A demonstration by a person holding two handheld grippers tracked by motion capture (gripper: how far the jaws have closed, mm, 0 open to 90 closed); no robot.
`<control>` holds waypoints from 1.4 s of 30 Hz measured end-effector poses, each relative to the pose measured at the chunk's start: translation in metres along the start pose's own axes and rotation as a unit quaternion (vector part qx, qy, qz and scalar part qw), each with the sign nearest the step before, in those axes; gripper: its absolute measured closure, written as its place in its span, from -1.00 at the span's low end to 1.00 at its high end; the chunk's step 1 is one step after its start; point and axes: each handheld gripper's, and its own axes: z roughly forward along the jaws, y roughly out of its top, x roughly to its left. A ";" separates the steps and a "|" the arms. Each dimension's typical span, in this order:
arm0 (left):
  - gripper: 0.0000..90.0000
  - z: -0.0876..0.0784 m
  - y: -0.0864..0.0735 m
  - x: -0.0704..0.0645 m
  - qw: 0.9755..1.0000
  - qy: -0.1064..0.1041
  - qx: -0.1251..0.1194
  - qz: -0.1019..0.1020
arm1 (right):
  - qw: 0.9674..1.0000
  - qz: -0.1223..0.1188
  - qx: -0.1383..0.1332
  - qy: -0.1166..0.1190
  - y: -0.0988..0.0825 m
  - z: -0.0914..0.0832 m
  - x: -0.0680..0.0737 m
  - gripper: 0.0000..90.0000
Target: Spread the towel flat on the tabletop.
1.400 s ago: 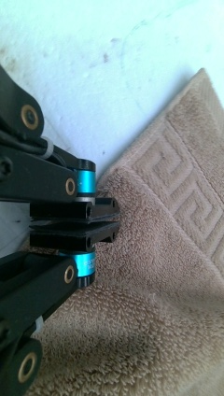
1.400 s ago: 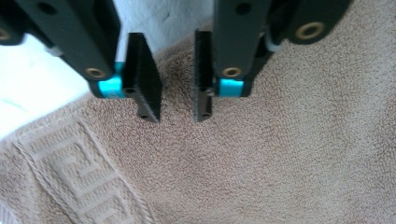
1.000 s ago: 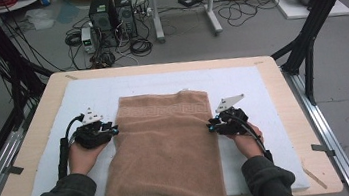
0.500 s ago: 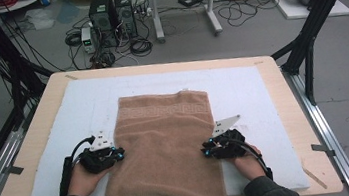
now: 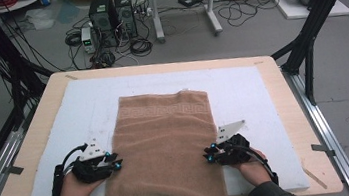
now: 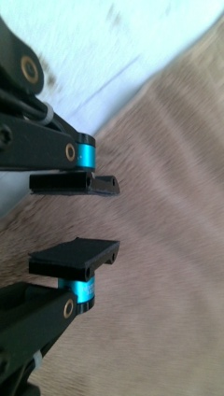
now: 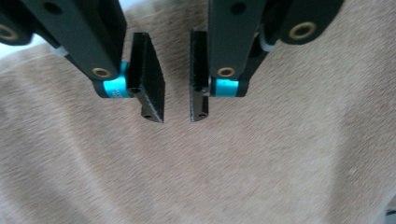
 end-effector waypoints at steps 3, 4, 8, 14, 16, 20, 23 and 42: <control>0.66 -0.002 -0.005 0.001 0.999 -0.006 -0.015 -0.032 | 1.000 0.000 0.004 0.008 -0.009 0.002 0.001 0.84; 0.69 -0.004 -0.006 0.001 0.999 -0.010 -0.014 -0.035 | 1.000 0.002 0.000 0.011 -0.011 0.001 0.002 0.84; 0.73 -0.010 -0.013 -0.005 0.999 -0.016 -0.020 -0.027 | 1.000 0.001 0.005 0.015 -0.014 -0.003 0.008 0.87; 0.68 -0.016 -0.020 -0.010 0.999 -0.025 -0.025 -0.026 | 1.000 -0.006 0.014 0.026 -0.015 -0.005 0.018 0.84; 0.63 -0.018 -0.020 -0.012 0.999 -0.023 -0.029 -0.025 | 0.999 -0.002 0.008 0.031 -0.014 -0.007 0.017 0.78; 0.38 -0.022 -0.015 -0.008 0.998 -0.027 -0.046 -0.032 | 1.000 0.006 -0.011 0.017 -0.009 -0.011 0.013 0.50; 0.20 -0.024 -0.006 -0.002 0.997 -0.020 -0.058 -0.036 | 1.000 0.015 -0.021 0.001 -0.002 -0.013 0.005 0.31; -0.11 -0.015 0.013 0.010 0.994 0.019 -0.081 -0.064 | 0.994 0.052 -0.065 -0.066 0.013 -0.013 -0.015 -0.37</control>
